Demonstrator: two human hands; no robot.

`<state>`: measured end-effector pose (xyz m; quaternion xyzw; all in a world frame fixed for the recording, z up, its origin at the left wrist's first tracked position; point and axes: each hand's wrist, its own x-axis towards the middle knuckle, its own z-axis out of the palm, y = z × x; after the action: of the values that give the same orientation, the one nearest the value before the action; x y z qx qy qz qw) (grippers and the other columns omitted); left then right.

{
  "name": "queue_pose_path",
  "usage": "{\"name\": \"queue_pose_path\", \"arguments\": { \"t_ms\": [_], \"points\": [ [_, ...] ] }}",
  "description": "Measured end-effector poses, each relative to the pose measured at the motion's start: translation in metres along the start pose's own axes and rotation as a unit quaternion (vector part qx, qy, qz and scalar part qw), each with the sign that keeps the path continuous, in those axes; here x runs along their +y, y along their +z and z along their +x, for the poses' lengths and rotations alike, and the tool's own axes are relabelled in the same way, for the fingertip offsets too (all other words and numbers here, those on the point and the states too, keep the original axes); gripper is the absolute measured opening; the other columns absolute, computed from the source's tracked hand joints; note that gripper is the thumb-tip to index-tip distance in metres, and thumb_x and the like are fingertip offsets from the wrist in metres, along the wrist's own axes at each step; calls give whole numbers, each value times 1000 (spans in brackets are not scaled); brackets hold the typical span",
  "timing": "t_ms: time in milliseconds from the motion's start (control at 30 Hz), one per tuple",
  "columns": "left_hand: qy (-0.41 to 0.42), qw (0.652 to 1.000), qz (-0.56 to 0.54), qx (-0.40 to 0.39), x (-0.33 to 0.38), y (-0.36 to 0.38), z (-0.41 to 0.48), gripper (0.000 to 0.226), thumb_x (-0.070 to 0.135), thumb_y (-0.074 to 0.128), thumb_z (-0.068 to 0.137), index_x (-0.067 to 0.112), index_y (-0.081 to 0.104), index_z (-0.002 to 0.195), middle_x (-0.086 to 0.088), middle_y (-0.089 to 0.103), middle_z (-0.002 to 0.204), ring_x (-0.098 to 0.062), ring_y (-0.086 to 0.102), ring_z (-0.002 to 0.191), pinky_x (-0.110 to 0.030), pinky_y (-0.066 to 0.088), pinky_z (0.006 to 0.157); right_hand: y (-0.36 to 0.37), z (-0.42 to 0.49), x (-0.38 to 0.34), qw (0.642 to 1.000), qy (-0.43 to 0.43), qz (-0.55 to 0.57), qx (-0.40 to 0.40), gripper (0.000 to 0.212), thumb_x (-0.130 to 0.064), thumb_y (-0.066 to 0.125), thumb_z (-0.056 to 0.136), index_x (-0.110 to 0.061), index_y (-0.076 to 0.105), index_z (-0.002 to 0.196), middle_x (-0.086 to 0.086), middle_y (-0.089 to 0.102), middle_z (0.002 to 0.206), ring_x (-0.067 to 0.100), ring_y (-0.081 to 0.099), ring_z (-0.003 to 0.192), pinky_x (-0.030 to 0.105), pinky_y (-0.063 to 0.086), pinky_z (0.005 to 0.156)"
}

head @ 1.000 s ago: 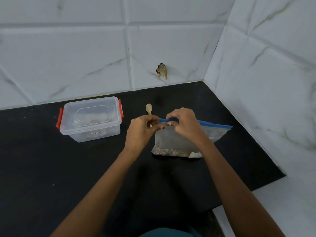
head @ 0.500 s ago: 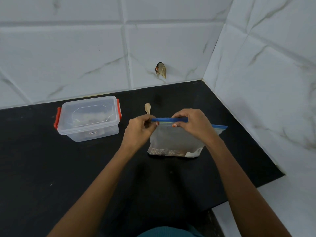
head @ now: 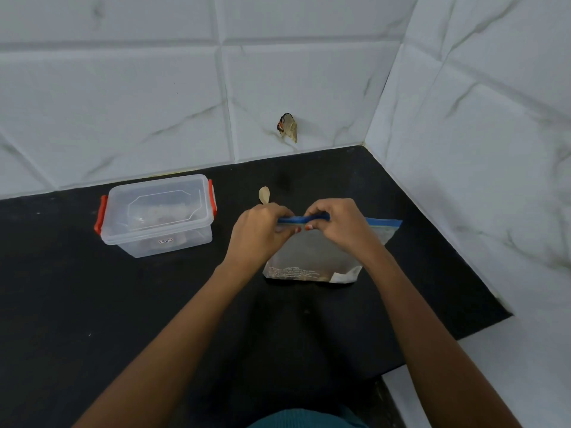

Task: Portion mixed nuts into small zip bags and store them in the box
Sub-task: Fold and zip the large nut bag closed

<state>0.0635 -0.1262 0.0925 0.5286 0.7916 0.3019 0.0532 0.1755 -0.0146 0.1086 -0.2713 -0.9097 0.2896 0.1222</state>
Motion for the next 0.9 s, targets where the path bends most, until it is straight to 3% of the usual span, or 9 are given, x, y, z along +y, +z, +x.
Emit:
{"name": "queue_pose_path", "arguments": {
  "t_ms": [200,333,400,433,500,567,700,800,900],
  "points": [
    [-35,999,-22,-12,6,-2,8,17,22,66,84,12,70,98,-4,67,92,-5,52,77,-7,34,63,-10,-7,9,999,-22,49,7,39,-9,73,74,-9,63,112,5,65,103,9,58,92,16,44,83],
    [-59,997,-42,-21,5,-2,9,18,21,67,83,12,69,98,-2,64,92,-5,51,80,-12,40,68,-23,-11,19,999,6,-25,-20,37,-20,74,74,-11,64,108,2,62,107,12,56,98,30,46,89],
    [-66,997,-30,-32,5,-2,10,20,23,66,84,13,69,102,-3,64,97,-7,51,88,-23,43,85,-25,-12,22,998,23,-55,-19,29,-19,70,78,-11,66,105,2,63,104,14,57,98,34,47,90],
    [-66,997,-6,-35,6,-2,11,22,24,65,85,15,68,104,-2,64,100,-9,52,94,-29,40,97,-25,-12,22,998,26,-56,-17,26,-18,69,80,-11,66,105,2,64,103,14,57,97,34,47,90],
    [-64,995,66,-36,10,-2,10,24,27,62,87,18,65,109,-2,62,110,-14,49,113,-44,19,114,-22,-11,21,998,26,-60,-13,25,-16,66,83,-9,66,106,4,64,103,14,57,96,29,45,87],
    [-69,988,131,-41,16,-3,8,30,29,57,90,21,60,119,-1,57,125,-17,34,132,-51,1,114,-19,-9,20,997,18,-71,-8,26,-15,63,85,-8,65,110,5,64,105,12,55,93,24,41,83],
    [-67,975,205,-55,28,-2,6,52,33,53,92,24,36,140,-3,40,145,-24,8,145,-58,-11,108,-17,-9,20,996,5,-83,-12,27,-13,60,87,-8,63,113,5,64,108,12,55,95,22,41,86],
    [-25,975,207,-77,32,1,11,53,34,55,91,26,37,139,-1,41,144,-22,14,144,-57,-6,111,-15,-9,20,996,-5,-84,-12,26,-13,61,87,-7,63,112,6,64,108,14,57,97,23,42,87],
    [28,980,184,-73,37,9,16,32,30,56,91,24,56,122,1,58,122,-17,49,119,-44,26,111,-16,-9,19,998,-5,-66,-18,24,-13,64,84,-7,65,107,8,65,103,14,57,92,26,44,85]
  ]
}}
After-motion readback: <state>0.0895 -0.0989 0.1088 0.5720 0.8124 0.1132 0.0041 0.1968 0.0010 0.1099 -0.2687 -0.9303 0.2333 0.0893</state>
